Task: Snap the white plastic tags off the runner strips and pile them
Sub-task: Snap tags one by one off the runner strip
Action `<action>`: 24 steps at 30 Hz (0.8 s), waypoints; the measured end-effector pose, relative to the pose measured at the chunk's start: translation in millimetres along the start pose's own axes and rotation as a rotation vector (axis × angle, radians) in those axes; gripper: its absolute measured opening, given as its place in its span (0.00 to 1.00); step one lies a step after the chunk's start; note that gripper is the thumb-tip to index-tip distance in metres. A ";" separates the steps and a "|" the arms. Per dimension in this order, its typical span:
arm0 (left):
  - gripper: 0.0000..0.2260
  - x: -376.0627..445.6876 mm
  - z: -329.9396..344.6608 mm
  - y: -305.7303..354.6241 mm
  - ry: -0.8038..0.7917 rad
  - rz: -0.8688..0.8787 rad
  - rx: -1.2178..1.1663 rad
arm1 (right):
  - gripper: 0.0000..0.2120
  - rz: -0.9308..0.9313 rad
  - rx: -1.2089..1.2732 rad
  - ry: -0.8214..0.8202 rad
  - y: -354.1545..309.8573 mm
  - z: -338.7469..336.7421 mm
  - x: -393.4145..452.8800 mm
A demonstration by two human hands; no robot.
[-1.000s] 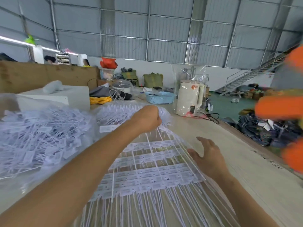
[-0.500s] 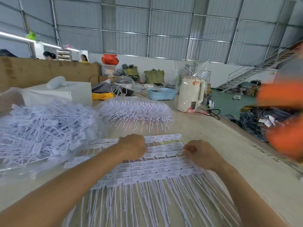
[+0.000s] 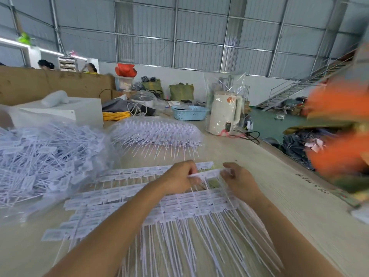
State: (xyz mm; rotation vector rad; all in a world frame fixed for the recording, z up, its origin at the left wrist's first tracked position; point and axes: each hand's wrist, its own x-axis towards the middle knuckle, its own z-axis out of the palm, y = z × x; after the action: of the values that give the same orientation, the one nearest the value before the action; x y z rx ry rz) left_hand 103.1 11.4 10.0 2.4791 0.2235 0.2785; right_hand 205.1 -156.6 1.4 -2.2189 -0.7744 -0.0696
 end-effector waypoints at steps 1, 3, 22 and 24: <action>0.09 -1.1 -3.4 -1.2 0.000 0.017 -0.006 | 0.16 0.020 0.139 -0.003 -1.7 -2.0 -0.5; 0.06 -1.9 -4.4 -1.5 -0.014 0.023 -0.012 | 0.10 0.056 0.441 -0.001 -5.9 -5.2 -3.5; 0.20 2.6 19.0 28.9 0.123 -0.045 -0.269 | 0.01 -0.050 0.659 -0.174 -21.7 -8.3 -13.4; 0.20 1.7 16.9 32.7 0.127 -0.075 -0.303 | 0.03 -0.117 0.609 -0.134 -24.0 -7.8 -14.4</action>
State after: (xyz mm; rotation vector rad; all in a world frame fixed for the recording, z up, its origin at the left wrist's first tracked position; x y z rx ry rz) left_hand 112.0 -23.6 16.9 2.1518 0.3028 0.4070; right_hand 181.6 -156.9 18.5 -1.6120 -0.8620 0.2324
